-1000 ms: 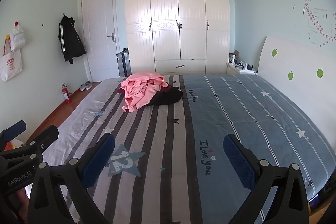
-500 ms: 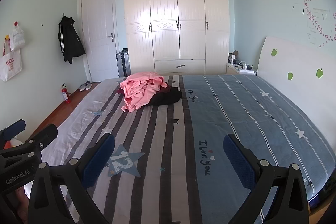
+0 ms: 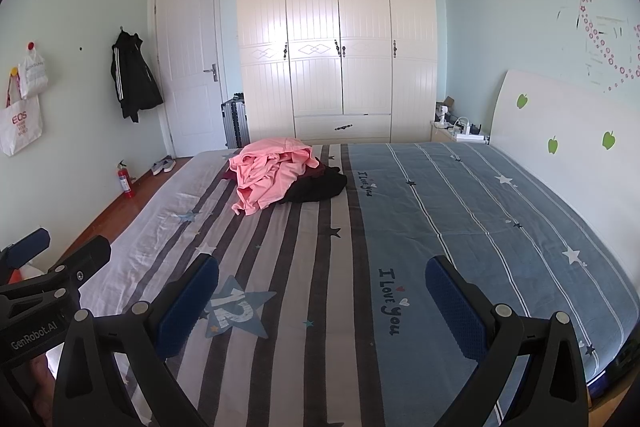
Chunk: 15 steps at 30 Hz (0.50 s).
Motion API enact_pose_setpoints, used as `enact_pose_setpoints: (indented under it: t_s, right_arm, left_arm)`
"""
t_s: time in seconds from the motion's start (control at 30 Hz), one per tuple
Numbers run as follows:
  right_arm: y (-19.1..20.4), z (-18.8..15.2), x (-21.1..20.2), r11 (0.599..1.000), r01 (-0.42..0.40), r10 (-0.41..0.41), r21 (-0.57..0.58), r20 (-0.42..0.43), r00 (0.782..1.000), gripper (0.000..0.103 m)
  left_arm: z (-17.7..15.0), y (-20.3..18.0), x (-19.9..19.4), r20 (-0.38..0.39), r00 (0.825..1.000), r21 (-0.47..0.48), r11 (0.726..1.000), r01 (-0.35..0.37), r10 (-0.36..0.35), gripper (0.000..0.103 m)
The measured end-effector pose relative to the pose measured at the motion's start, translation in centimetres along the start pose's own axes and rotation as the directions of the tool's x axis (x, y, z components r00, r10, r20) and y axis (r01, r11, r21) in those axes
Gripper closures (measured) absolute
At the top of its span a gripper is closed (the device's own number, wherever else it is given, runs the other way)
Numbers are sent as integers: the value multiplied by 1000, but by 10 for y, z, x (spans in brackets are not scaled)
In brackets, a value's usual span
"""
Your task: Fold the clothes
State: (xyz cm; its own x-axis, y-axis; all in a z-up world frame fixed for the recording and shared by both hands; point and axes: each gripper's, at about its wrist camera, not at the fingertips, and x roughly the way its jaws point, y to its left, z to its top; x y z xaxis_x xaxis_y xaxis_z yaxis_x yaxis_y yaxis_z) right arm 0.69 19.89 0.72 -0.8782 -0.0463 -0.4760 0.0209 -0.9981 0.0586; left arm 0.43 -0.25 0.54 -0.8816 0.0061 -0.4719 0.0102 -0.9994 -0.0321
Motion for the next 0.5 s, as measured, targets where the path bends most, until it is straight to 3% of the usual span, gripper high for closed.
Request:
enact_pose_setpoints:
  t_s: [0.5]
  right_arm:
    - [5, -4, 1, 1000, -1, 1, -15, -2, 1000, 0]
  left_arm:
    - [1, 4, -1, 1, 1000, -11, 1000, -6, 6, 1]
